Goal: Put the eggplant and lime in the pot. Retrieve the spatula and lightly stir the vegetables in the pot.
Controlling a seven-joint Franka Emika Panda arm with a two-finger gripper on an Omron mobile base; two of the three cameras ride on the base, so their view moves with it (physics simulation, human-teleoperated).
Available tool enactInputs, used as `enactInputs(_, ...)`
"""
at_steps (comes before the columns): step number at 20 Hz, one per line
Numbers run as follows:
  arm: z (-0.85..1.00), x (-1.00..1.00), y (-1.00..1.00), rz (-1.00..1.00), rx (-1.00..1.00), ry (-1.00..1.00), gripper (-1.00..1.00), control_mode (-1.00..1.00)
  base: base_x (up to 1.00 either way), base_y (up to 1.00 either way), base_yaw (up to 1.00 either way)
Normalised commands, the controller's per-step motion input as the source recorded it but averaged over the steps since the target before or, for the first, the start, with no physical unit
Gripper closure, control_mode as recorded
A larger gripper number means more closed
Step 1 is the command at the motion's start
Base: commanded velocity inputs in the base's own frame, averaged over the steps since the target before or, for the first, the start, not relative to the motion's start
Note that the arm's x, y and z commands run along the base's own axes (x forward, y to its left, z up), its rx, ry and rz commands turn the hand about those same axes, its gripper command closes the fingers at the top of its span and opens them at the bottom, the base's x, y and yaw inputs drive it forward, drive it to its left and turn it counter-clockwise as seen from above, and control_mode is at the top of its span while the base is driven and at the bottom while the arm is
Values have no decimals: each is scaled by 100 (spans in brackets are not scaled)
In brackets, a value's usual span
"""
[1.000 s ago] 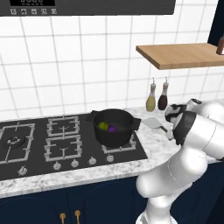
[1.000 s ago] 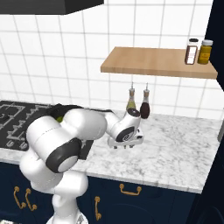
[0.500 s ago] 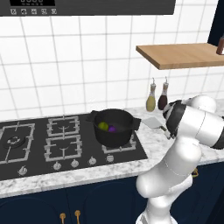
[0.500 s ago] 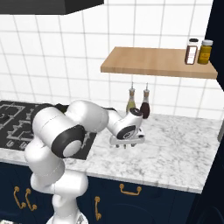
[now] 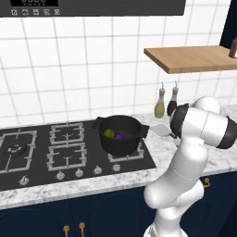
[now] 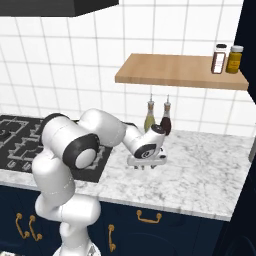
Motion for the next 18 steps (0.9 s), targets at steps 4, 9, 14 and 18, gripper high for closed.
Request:
enactInputs(4,1,-14,0,0,0,0,100,-100,0,0,0)
enactInputs(9,19,-29,5,0,0,0,100,-100,0,0,0)
enactInputs(14,65,-40,32,0,0,-4,100,-100,0,0,0)
enactInputs(18,88,-63,54,0,0,-8,100,-100,0,0,0)
